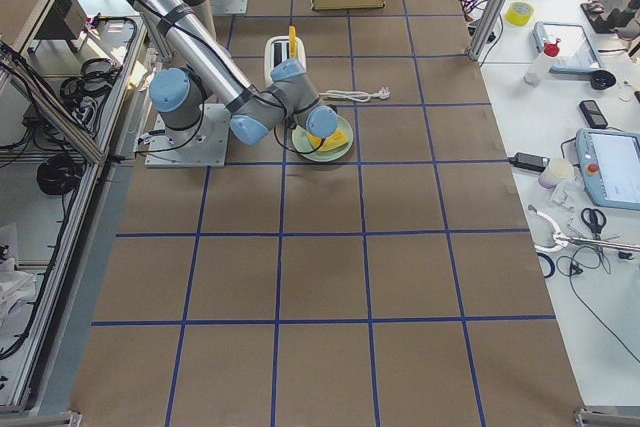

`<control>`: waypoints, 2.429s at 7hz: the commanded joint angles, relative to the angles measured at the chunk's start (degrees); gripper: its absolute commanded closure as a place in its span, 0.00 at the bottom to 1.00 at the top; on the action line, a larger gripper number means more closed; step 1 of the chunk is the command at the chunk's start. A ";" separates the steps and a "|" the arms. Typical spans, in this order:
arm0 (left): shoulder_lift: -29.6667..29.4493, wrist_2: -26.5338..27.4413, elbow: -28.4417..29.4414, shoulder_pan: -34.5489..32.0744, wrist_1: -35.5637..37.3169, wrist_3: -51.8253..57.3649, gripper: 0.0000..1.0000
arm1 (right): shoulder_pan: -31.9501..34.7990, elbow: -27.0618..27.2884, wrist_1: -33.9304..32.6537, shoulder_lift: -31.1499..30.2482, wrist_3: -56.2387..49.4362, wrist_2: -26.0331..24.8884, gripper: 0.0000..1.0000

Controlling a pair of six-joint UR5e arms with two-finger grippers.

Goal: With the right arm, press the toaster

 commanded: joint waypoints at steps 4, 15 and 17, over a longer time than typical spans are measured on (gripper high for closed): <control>0.00 0.00 0.00 0.00 0.00 0.00 0.00 | 0.57 -11.47 3.08 -3.27 9.59 -2.00 0.38; 0.00 -0.09 0.00 0.00 0.00 0.00 0.00 | 29.26 -29.78 -5.44 -6.27 44.48 -17.54 0.00; 0.00 -0.09 0.00 0.00 0.00 0.00 0.00 | 37.01 -29.60 -8.51 -5.83 49.85 -20.28 0.00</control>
